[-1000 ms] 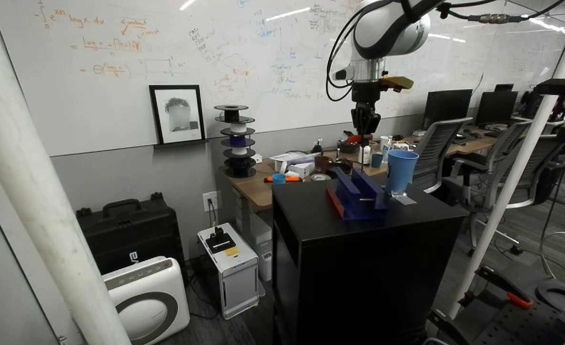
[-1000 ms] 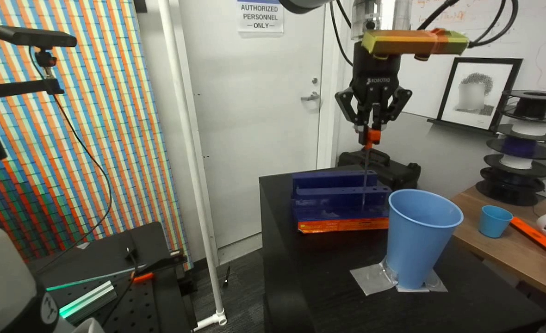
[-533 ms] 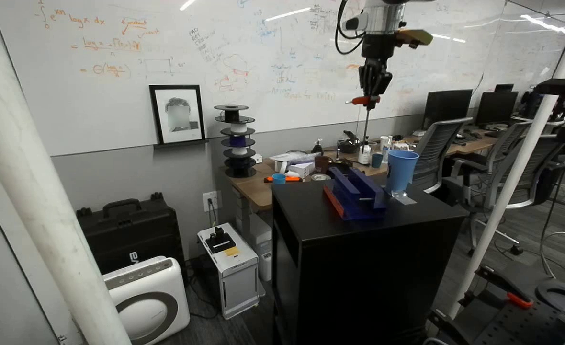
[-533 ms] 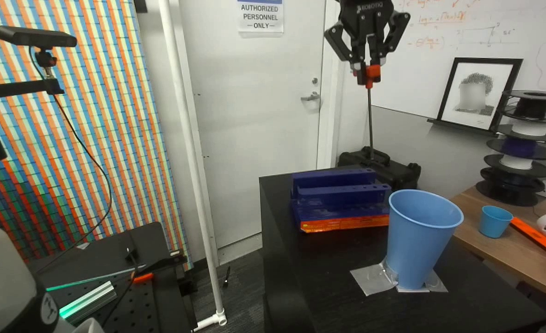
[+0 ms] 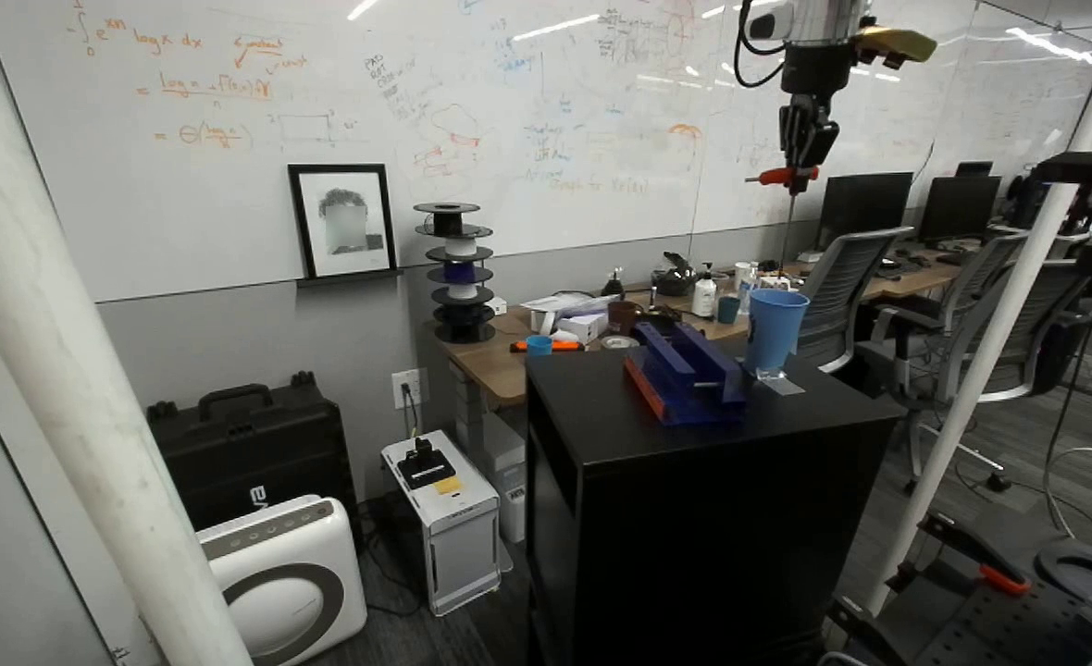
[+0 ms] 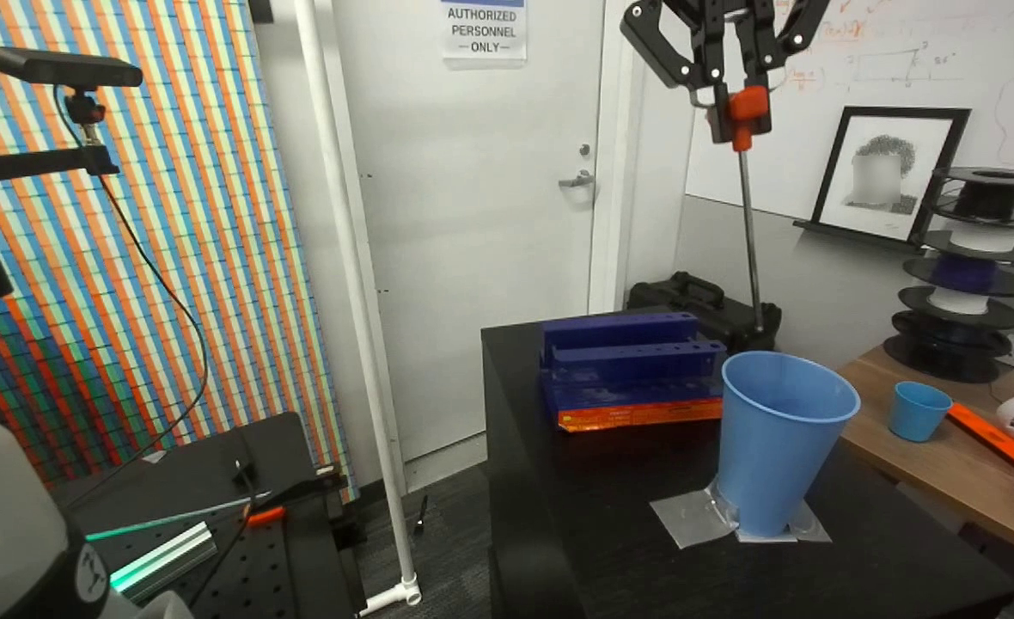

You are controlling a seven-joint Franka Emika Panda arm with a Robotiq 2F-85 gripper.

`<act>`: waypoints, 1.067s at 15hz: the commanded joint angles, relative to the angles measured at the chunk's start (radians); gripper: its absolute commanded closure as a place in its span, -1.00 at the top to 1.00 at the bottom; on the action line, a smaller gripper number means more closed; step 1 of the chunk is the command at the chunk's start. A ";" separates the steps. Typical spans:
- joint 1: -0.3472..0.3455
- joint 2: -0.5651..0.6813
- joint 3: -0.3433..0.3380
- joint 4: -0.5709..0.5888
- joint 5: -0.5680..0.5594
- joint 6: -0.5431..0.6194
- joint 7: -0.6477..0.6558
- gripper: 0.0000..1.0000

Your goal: Put the metal object with an orange handle in the blue cup

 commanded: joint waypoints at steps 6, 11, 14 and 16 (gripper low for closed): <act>-0.015 0.133 -0.046 -0.036 0.000 0.076 0.069 -0.75; -0.025 0.221 -0.046 0.009 0.010 0.090 0.065 -0.09; -0.026 0.189 -0.041 0.019 0.082 0.067 0.046 0.20; -0.016 0.117 -0.030 0.010 0.148 0.054 0.098 0.52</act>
